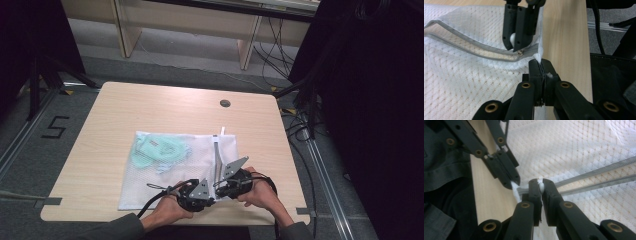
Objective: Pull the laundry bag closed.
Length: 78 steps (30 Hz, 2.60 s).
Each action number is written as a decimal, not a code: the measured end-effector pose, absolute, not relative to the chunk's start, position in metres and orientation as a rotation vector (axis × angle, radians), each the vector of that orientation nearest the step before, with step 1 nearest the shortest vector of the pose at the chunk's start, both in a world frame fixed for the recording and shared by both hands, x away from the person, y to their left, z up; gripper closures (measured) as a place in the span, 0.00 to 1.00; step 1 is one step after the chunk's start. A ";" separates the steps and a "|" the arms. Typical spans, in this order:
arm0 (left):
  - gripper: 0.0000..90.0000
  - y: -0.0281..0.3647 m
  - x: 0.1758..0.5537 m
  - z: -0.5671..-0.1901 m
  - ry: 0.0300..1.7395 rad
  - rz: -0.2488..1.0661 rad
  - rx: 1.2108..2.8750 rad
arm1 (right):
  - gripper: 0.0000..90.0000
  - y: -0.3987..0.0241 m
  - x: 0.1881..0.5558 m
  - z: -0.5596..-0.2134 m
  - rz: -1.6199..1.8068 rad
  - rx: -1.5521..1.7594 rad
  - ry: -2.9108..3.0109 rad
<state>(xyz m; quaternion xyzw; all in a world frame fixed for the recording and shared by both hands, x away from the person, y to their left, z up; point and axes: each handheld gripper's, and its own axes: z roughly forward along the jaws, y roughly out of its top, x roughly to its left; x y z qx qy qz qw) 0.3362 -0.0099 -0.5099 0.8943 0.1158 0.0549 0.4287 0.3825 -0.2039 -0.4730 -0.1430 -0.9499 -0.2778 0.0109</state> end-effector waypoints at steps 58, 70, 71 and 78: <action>0.98 -0.010 0.334 -0.507 0.283 0.092 2.224 | 0.96 -0.200 0.436 -0.479 -0.859 -0.560 -3.138; 0.98 -0.009 0.335 -0.506 0.290 0.094 2.215 | 0.96 -0.199 0.445 -0.479 -0.873 -0.629 -3.125; 0.98 -0.009 0.335 -0.506 0.289 0.096 2.214 | 0.96 -0.199 0.446 -0.479 -0.867 -0.636 -3.132; 0.98 -0.009 0.334 -0.505 0.280 0.095 2.221 | 0.96 -0.200 0.453 -0.479 -0.885 -0.587 -3.157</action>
